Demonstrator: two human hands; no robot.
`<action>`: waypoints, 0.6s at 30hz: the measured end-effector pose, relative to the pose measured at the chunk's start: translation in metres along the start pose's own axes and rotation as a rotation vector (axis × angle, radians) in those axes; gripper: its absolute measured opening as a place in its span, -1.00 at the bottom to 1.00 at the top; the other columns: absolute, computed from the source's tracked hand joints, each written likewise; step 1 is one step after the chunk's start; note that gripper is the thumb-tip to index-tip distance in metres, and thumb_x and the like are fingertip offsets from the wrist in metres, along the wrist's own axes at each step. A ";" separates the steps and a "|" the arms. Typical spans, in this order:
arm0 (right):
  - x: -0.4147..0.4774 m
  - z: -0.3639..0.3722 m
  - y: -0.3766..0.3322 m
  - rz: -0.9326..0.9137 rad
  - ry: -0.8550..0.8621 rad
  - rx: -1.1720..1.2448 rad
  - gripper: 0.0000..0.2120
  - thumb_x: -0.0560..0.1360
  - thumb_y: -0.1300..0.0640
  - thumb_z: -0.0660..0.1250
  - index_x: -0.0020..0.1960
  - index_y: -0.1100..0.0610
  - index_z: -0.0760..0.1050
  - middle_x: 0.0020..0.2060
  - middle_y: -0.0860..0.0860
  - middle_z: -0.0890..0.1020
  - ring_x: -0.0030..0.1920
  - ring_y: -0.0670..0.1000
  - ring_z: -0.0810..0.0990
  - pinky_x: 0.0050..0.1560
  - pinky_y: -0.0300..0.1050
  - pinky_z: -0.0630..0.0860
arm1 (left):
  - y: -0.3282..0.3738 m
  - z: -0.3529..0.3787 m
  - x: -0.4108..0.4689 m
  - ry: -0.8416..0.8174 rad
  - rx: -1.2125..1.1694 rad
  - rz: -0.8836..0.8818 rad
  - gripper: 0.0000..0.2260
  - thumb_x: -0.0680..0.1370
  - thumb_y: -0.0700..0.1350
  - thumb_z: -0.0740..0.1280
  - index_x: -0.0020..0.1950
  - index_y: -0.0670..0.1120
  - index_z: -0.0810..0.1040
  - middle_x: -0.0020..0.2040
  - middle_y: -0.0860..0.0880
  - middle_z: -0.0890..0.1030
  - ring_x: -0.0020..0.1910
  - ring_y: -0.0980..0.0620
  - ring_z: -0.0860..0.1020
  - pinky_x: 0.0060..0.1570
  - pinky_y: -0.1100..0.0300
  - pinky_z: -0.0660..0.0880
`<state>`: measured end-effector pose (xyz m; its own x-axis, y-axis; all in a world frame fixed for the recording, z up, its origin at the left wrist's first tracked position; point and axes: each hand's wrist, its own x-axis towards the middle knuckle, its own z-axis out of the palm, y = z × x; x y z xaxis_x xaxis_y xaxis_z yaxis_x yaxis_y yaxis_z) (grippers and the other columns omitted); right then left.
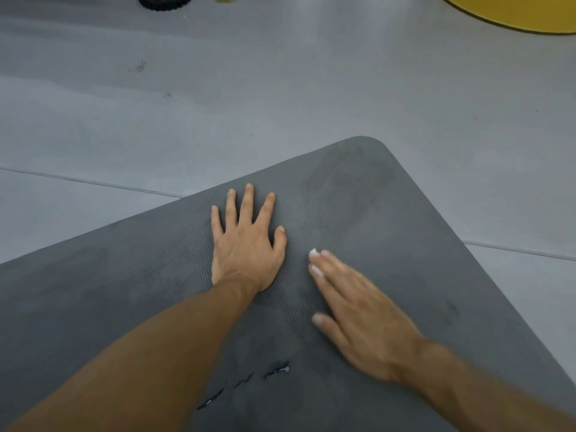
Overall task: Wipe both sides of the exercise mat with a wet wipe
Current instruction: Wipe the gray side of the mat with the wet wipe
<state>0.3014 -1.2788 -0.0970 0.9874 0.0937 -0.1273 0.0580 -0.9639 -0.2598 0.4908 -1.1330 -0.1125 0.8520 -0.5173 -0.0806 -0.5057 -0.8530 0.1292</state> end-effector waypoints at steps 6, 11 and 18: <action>0.003 -0.001 0.012 -0.010 0.000 -0.152 -0.37 0.74 -0.18 -0.10 0.68 0.17 0.09 0.68 0.01 0.10 0.67 -0.02 -0.04 0.62 -0.01 0.00 | -0.001 0.003 0.001 0.011 -0.006 0.000 -0.37 0.62 0.25 -0.14 0.69 0.16 -0.03 0.71 -0.02 -0.08 0.67 -0.13 -0.18 0.61 -0.23 -0.18; 0.041 -0.023 0.094 0.428 0.100 -0.109 -0.28 0.67 -0.24 -0.18 0.69 0.16 0.05 0.68 0.03 0.10 0.67 0.01 0.01 0.63 -0.02 -0.06 | -0.002 0.002 0.000 0.006 -0.004 0.000 -0.37 0.62 0.25 -0.15 0.69 0.16 -0.05 0.71 -0.03 -0.09 0.67 -0.13 -0.19 0.61 -0.23 -0.18; 0.048 -0.024 0.091 0.447 0.096 0.044 -0.21 0.63 -0.28 -0.20 0.68 0.21 -0.01 0.68 0.07 0.02 0.67 0.01 -0.07 0.62 -0.10 -0.13 | -0.002 0.001 0.000 -0.001 -0.003 0.003 -0.37 0.62 0.26 -0.16 0.70 0.15 -0.06 0.71 -0.03 -0.10 0.67 -0.13 -0.19 0.61 -0.24 -0.19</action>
<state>0.3574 -1.3684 -0.1038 0.9235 -0.3541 -0.1478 -0.3808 -0.8928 -0.2405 0.4918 -1.1320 -0.1141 0.8506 -0.5196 -0.0808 -0.5075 -0.8514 0.1325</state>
